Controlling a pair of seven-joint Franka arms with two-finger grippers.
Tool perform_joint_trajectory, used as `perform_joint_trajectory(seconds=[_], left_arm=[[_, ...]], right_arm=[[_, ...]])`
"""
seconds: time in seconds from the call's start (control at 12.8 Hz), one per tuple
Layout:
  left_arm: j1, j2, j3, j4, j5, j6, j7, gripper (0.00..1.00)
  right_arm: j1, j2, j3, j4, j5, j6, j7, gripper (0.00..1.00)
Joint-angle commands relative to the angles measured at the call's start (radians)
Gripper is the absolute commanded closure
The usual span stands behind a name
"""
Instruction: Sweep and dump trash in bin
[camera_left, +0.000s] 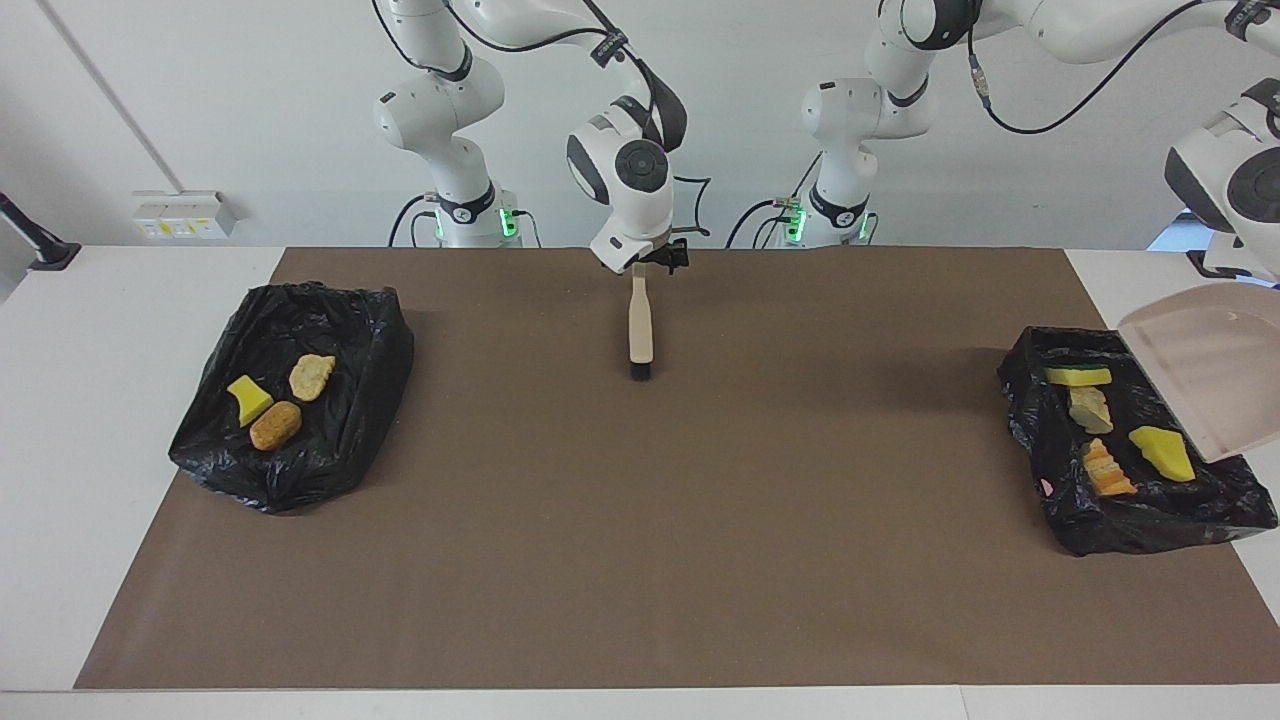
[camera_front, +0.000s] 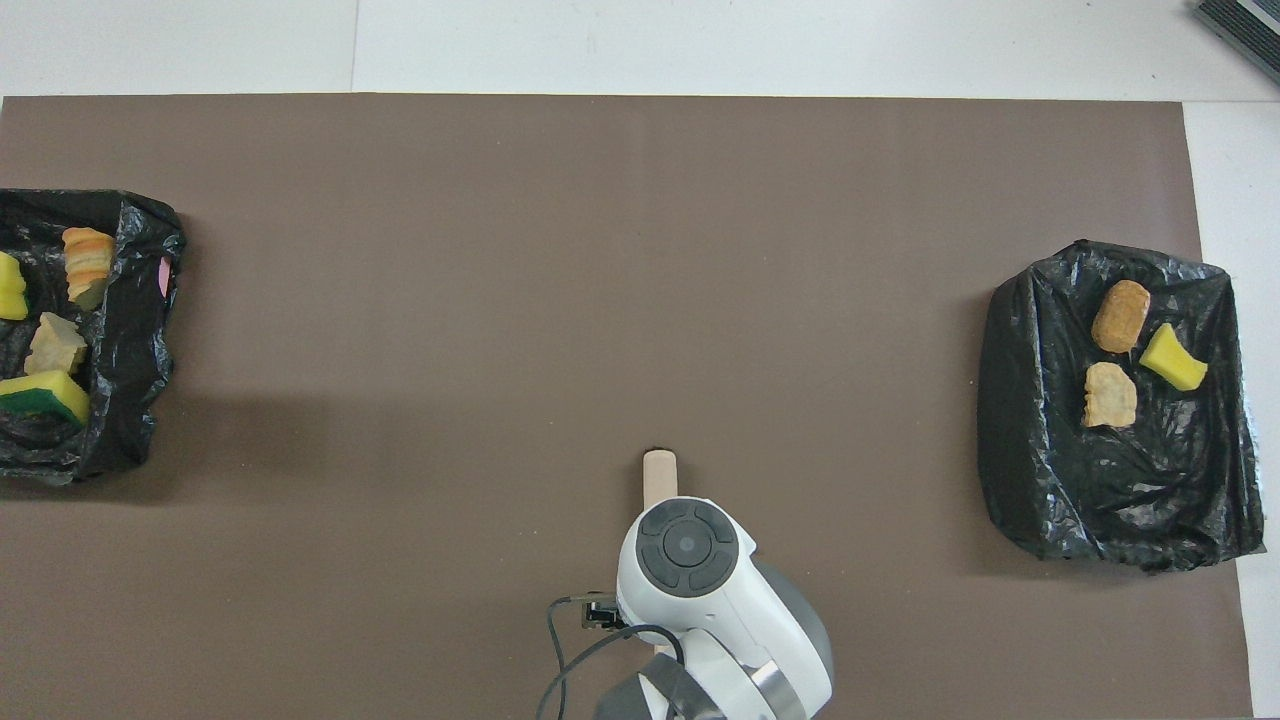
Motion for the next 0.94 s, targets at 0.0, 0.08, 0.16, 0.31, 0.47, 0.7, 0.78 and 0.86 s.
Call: perform_joint_trajectory(seconds=[0.0,0.08,0.16,0.31,0.47,0.7,0.78,0.86], left_arm=[[-0.003,-0.003,-0.027,0.012,-0.125,-0.052,-0.034,1.0],[-0.005,-0.003,-0.035,0.012,-0.192,-0.076,-0.063,1.0],[-0.008,-0.003,-0.039,0.012,-0.246,-0.094,-0.101,1.0],[-0.008,-0.005,-0.125,0.008,-0.294,-0.125,-0.203,1.0],[-0.008,-0.005,-0.214,0.0,-0.302,-0.18,-0.36,1.0],[-0.008,0.0,-0.312,-0.026,-0.39,-0.231,-0.607,1.0],[-0.008,0.003,-0.35,-0.041,-0.418,-0.24,-0.697,1.0],[-0.009,0.006,-0.392,-0.05,-0.429,-0.245,-0.797,1.0]], right_arm=[[-0.017,-0.012,-0.005,0.053,0.016,-0.068,0.003,0.0],[-0.031,-0.023,-0.005,0.064,0.008,-0.085,0.003,0.0],[-0.05,-0.04,-0.005,0.07,0.005,-0.102,0.001,0.0],[-0.086,-0.086,-0.007,0.08,0.0,-0.142,-0.003,0.0],[-0.12,-0.126,-0.007,0.096,-0.026,-0.182,-0.003,0.0],[-0.152,-0.133,-0.01,0.181,-0.102,-0.263,-0.002,0.0],[-0.178,-0.141,-0.01,0.201,-0.118,-0.274,-0.003,0.0],[-0.199,-0.159,-0.01,0.208,-0.136,-0.274,-0.006,0.0]])
